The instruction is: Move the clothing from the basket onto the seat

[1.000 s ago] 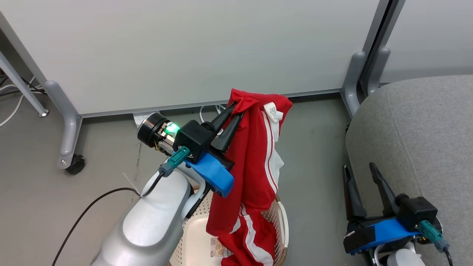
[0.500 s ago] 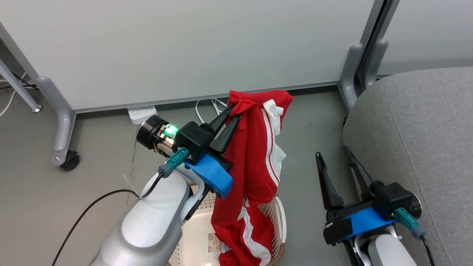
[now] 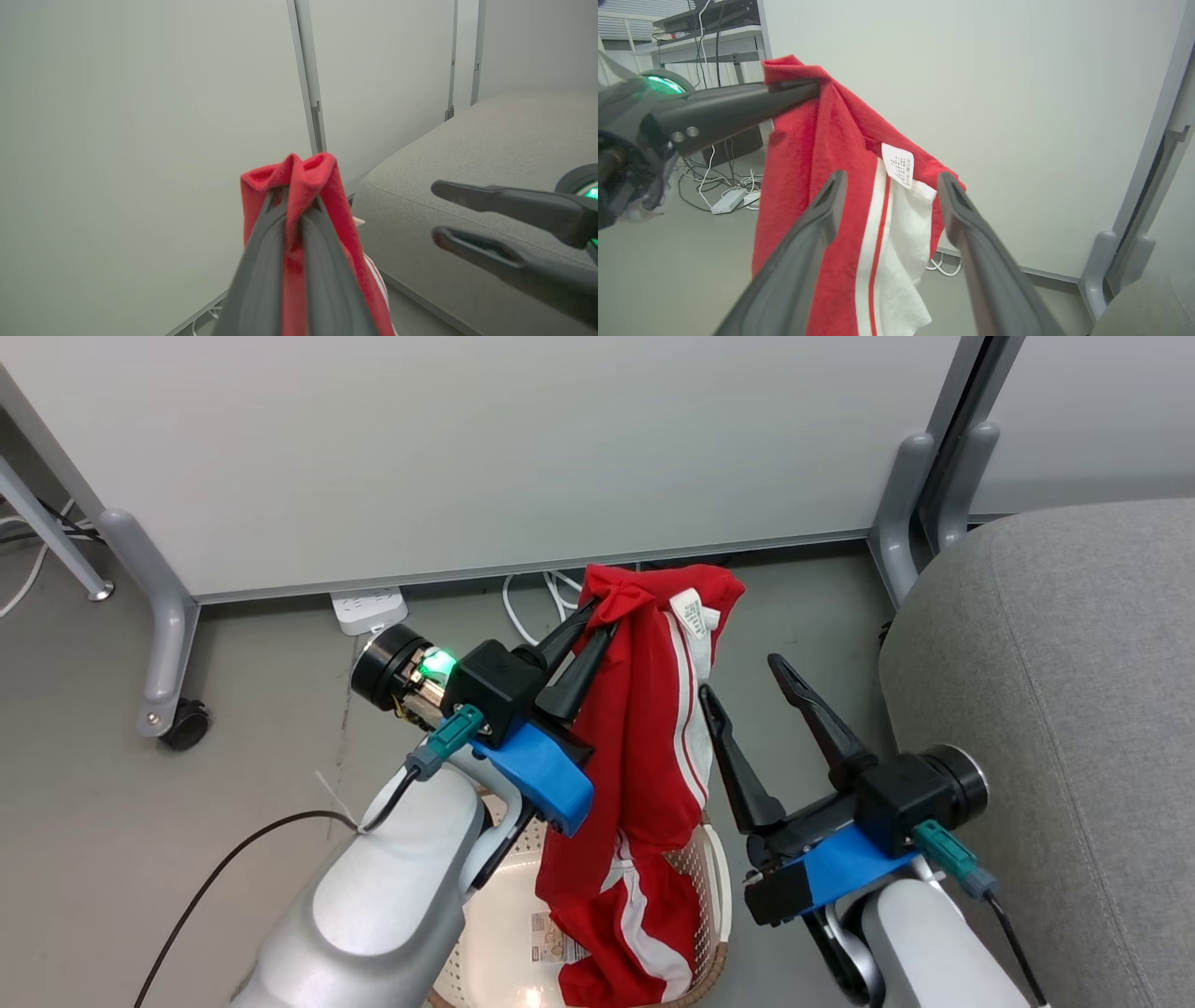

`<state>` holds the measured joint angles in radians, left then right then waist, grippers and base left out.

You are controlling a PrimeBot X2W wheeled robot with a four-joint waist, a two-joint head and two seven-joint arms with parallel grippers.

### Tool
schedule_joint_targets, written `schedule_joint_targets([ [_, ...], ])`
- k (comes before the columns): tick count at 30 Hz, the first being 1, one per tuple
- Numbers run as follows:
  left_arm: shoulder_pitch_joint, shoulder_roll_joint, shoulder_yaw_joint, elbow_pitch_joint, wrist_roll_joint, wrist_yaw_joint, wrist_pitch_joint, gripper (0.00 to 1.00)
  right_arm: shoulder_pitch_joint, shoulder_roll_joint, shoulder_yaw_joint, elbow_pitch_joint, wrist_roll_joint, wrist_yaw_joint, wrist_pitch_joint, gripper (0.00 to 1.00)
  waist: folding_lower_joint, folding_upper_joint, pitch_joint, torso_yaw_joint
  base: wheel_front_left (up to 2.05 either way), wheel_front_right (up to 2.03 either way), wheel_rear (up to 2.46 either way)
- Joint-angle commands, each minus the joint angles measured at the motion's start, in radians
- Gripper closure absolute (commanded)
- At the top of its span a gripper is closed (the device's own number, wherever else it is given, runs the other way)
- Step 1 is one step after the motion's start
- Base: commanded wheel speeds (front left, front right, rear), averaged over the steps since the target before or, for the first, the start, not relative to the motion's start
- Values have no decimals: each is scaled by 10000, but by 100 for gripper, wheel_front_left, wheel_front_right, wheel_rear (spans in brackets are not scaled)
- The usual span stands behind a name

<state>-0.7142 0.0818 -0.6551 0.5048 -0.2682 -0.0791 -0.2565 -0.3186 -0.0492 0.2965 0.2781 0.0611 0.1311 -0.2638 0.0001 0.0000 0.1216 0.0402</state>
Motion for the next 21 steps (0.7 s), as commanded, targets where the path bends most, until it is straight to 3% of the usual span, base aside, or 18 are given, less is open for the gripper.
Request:
schedule_joint_targets([
  [1,-184,3,-19,27,-47,-7,-35,100,-275,-20,233,88,-127,-7,-14,0,-1,0,28,32,0,0,0],
  [7,-306,-32,-93,31,-78,9,-56,100,-1028,-23,941,549,-217,-7,-12,0,-1,0,135,116,0,0,0],
  [21,-656,-183,-437,-234,-122,33,-85,100,-2389,-19,1113,2695,-608,-7,-12,0,-1,0,590,525,0,0,0],
])
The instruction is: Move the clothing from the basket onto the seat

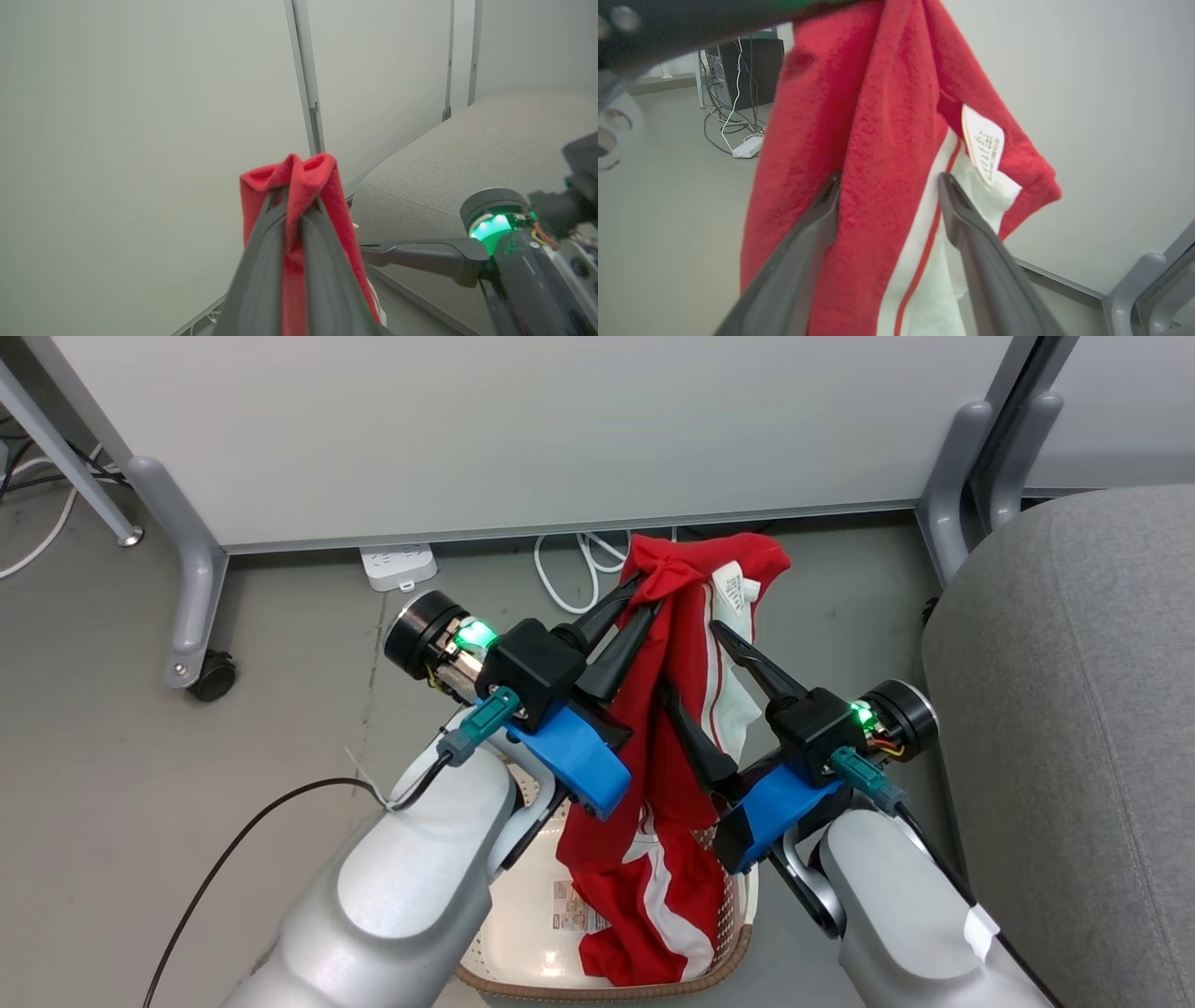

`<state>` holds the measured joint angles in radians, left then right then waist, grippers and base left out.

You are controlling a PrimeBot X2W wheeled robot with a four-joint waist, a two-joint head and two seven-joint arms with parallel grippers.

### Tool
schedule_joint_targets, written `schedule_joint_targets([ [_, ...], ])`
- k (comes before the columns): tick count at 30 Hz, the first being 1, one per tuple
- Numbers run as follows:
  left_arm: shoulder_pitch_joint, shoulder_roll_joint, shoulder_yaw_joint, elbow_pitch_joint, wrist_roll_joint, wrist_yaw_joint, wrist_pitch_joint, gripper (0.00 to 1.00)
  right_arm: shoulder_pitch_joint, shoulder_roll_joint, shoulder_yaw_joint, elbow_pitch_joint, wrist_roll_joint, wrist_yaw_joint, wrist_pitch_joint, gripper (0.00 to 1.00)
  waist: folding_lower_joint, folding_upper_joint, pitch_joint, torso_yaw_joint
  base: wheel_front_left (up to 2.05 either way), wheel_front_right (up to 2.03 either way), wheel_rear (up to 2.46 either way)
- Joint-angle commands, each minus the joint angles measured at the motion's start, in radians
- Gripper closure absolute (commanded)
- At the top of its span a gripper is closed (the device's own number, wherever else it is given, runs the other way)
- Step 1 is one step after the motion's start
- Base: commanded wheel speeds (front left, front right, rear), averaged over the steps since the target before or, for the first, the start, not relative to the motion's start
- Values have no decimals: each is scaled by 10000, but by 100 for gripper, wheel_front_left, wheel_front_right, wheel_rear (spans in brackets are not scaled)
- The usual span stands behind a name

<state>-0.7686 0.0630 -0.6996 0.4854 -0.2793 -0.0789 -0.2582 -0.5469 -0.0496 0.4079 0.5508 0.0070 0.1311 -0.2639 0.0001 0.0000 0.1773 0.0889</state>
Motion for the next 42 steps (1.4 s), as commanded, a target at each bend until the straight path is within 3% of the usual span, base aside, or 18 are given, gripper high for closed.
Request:
schedule_joint_targets([
  [1,-133,-7,-29,-76,-22,38,-70,100,-169,-16,-28,130,-82,-7,-10,0,-1,0,68,76,0,0,0],
  [11,-287,-90,-518,-466,-207,100,-85,100,-603,-16,-145,1047,141,-7,-10,0,-1,0,224,337,0,0,0],
  [12,-296,-95,-563,-483,-246,115,-86,100,-646,-16,-103,1123,185,-7,-10,70,-1,0,219,347,0,0,0],
  [13,-306,-100,-599,-492,-268,131,-87,100,-715,-15,-74,1167,222,-7,-10,100,-1,0,214,353,0,0,0],
  [39,-299,-93,-776,-293,-529,306,-83,100,-669,-16,57,1419,485,-7,-10,100,-1,0,103,314,0,0,0],
  [40,-297,-86,-762,-290,-528,326,-82,16,-657,-16,60,1420,497,-7,-10,100,-1,0,100,311,0,0,0],
  [41,-303,-81,-738,-322,-502,346,-84,0,-647,-16,60,1422,496,-7,-10,100,-1,0,96,309,0,0,0],
  [42,-294,-78,-731,-335,-491,339,-83,0,-642,-16,58,1423,496,-7,-10,100,-1,0,99,309,0,0,0],
])
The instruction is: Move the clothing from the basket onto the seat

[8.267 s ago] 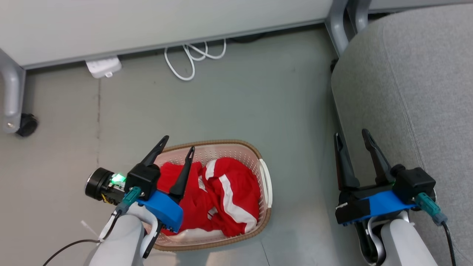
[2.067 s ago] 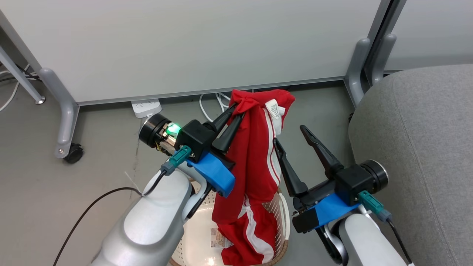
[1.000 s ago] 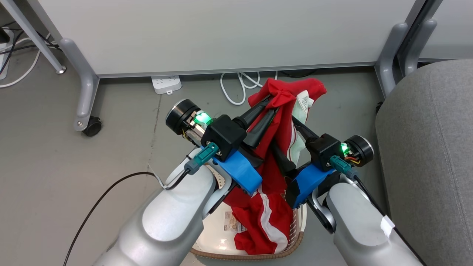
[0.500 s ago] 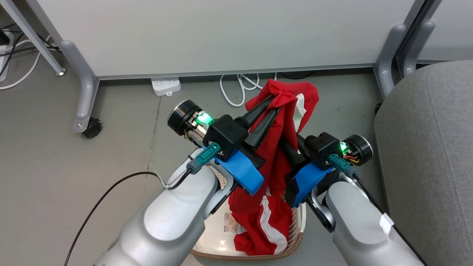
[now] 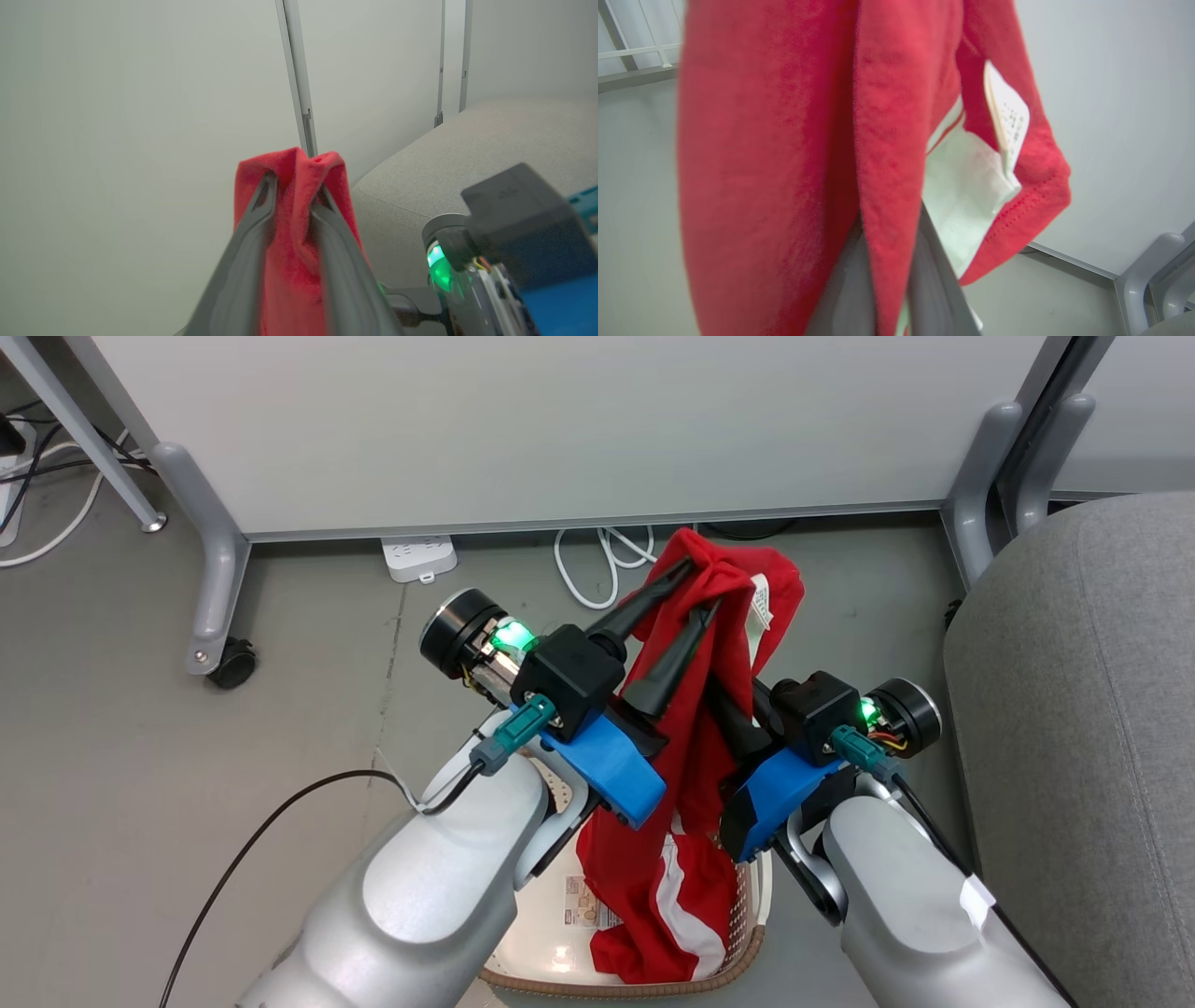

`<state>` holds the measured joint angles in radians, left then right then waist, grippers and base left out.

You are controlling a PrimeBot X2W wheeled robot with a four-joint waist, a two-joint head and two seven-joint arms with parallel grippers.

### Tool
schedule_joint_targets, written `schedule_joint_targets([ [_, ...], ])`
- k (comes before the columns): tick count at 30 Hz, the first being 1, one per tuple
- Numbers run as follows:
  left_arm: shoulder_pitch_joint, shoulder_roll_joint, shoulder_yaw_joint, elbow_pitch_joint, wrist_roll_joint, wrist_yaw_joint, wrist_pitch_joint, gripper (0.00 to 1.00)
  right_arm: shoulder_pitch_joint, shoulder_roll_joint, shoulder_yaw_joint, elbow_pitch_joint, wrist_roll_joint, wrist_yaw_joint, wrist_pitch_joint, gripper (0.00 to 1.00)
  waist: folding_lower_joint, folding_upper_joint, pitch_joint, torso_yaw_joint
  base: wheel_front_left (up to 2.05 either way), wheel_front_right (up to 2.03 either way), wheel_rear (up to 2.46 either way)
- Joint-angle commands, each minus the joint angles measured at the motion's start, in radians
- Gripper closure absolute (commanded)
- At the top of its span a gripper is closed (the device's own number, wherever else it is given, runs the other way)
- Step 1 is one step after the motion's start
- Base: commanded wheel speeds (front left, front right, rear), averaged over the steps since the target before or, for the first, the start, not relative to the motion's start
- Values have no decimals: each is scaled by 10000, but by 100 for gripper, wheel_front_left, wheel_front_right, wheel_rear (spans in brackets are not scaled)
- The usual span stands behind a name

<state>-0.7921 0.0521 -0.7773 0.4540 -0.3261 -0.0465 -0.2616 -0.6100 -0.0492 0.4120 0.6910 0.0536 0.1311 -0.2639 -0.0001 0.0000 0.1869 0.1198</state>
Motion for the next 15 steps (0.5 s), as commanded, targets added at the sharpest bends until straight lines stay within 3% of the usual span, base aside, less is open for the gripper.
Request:
schedule_joint_targets([
  [1,-53,39,44,-20,-7,25,-47,0,-7,-19,12,21,43,-7,-10,100,1,0,8,0,0,0,0],
  [15,-48,125,122,-114,103,114,-41,0,-127,-22,-232,-53,183,-7,-10,100,1,0,157,-140,0,0,0],
])
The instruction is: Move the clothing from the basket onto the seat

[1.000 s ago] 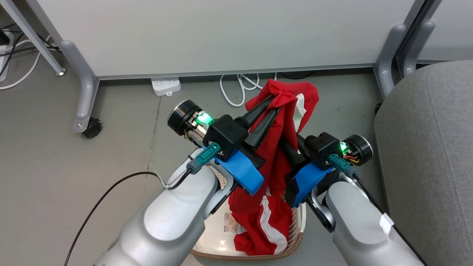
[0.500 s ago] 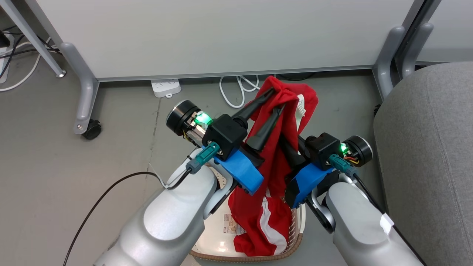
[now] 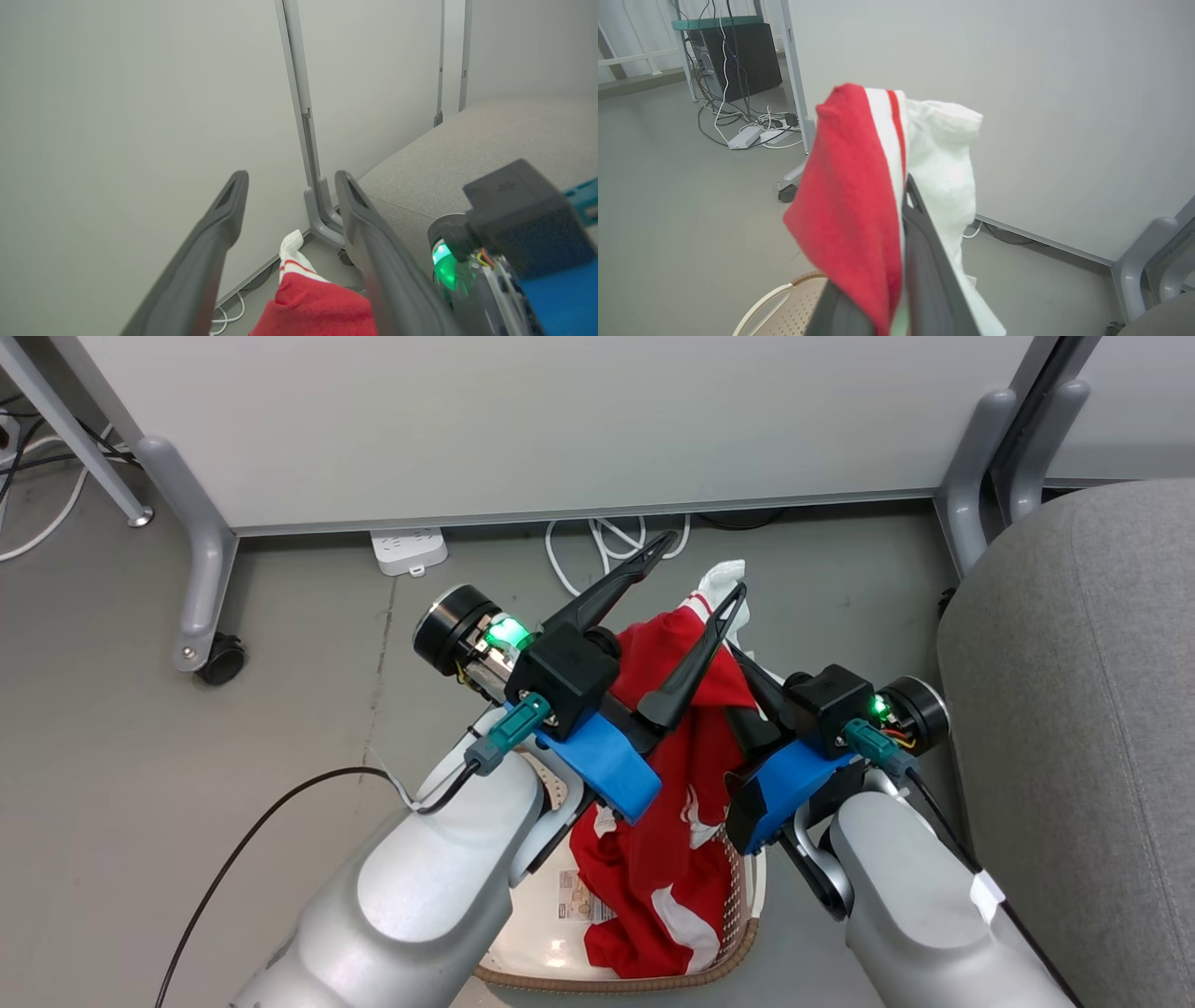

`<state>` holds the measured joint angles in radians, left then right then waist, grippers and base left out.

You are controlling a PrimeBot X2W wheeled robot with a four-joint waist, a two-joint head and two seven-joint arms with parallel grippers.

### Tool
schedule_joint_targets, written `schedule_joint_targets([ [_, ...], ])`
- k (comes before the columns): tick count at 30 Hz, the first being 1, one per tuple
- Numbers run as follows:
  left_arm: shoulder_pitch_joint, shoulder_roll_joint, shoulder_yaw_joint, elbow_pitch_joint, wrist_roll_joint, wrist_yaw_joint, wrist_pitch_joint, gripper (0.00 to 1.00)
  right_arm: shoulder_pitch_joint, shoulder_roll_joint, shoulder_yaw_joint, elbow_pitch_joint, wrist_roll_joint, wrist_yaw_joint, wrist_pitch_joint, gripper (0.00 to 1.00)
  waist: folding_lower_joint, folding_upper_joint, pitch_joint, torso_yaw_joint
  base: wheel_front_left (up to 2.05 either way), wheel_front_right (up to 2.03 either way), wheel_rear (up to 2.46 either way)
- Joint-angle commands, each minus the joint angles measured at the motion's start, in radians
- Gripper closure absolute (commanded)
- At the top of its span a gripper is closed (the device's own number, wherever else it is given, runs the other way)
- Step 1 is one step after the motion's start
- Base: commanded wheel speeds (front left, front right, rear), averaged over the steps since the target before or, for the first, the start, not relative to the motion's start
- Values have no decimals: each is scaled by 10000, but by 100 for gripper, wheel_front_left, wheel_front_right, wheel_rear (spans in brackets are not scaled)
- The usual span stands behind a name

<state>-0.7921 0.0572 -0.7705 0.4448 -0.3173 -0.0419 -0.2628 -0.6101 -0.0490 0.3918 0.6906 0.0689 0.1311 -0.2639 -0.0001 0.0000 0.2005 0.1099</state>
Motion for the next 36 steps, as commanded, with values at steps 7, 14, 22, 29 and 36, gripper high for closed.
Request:
schedule_joint_targets([
  [7,-103,166,27,-30,28,27,-30,0,-167,-24,-346,-317,108,-7,-11,100,1,0,245,-544,0,0,0],
  [14,-206,313,-45,-56,72,4,-19,0,-33,-19,-933,-752,-51,-7,-11,100,1,0,613,-1303,0,0,0],
  [22,-301,444,-233,-96,94,-28,93,0,220,-18,-1785,-1391,-206,-7,-11,100,1,0,1002,-2247,0,0,0],
  [29,-351,517,-352,-174,112,-33,219,0,279,-13,-2395,-1897,-191,-7,-13,100,1,0,1277,-2936,0,0,0],
  [36,-381,654,-553,-279,134,-100,394,0,421,-10,-3041,-2442,-72,-7,-13,100,1,0,1561,-3707,0,0,0],
])
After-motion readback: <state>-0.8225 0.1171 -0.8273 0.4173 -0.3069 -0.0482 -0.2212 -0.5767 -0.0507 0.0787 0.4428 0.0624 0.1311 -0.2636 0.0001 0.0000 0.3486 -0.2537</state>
